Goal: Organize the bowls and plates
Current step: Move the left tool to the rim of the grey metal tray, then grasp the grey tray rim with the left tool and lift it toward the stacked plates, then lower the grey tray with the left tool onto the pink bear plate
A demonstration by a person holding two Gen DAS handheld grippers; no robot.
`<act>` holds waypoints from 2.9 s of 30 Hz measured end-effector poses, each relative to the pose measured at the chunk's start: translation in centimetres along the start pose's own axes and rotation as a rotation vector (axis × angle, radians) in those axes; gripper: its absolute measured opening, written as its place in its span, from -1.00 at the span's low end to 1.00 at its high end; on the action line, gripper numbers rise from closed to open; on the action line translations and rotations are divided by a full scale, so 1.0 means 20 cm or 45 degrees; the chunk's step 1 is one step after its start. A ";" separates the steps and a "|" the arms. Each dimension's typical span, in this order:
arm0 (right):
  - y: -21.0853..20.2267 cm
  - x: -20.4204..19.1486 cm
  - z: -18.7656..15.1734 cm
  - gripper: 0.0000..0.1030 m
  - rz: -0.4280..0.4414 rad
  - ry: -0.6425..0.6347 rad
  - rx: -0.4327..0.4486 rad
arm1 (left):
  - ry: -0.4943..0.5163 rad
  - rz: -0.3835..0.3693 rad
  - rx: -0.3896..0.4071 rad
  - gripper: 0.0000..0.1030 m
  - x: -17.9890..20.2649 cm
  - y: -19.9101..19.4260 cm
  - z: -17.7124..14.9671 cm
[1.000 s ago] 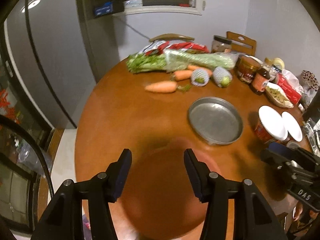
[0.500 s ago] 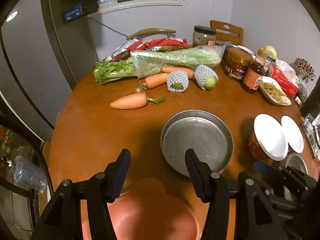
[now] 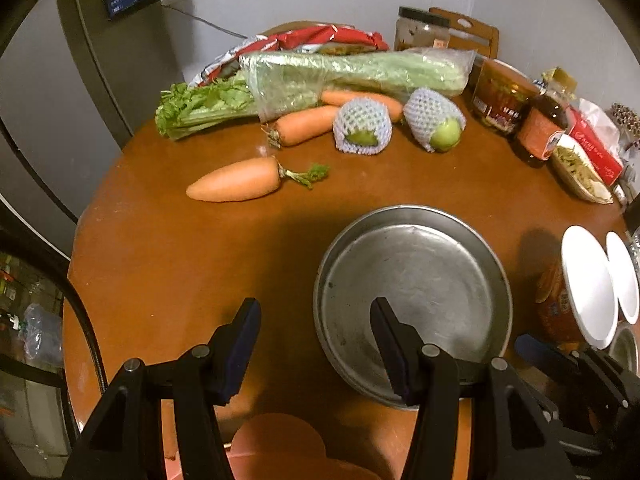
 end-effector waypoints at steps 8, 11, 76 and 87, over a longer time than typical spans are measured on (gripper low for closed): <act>0.06 0.01 0.02 -0.16 0.003 0.008 -0.012 | 0.014 0.004 -0.053 0.10 0.03 0.09 -0.01; 0.08 0.02 0.02 -0.16 0.002 0.013 -0.029 | 0.010 -0.023 -0.085 0.10 0.04 0.11 -0.02; -0.43 -0.71 -0.19 -0.13 0.159 -0.402 0.171 | -0.186 -0.017 0.242 -0.20 -0.44 -0.75 -0.49; -0.40 -0.73 -0.32 -0.13 0.156 -0.418 0.137 | -0.199 -0.022 0.216 -0.20 -0.45 -0.71 -0.63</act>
Point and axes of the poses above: each gripper's, at about its wrist camera, not at the fingertips, and y roughly the way its jaws point, x to its right, z to its top, the point moved 7 cm from there along y, roughly the way its jaws point, and after that the axes turned 9 degrees about z, right-handed, at the moved point
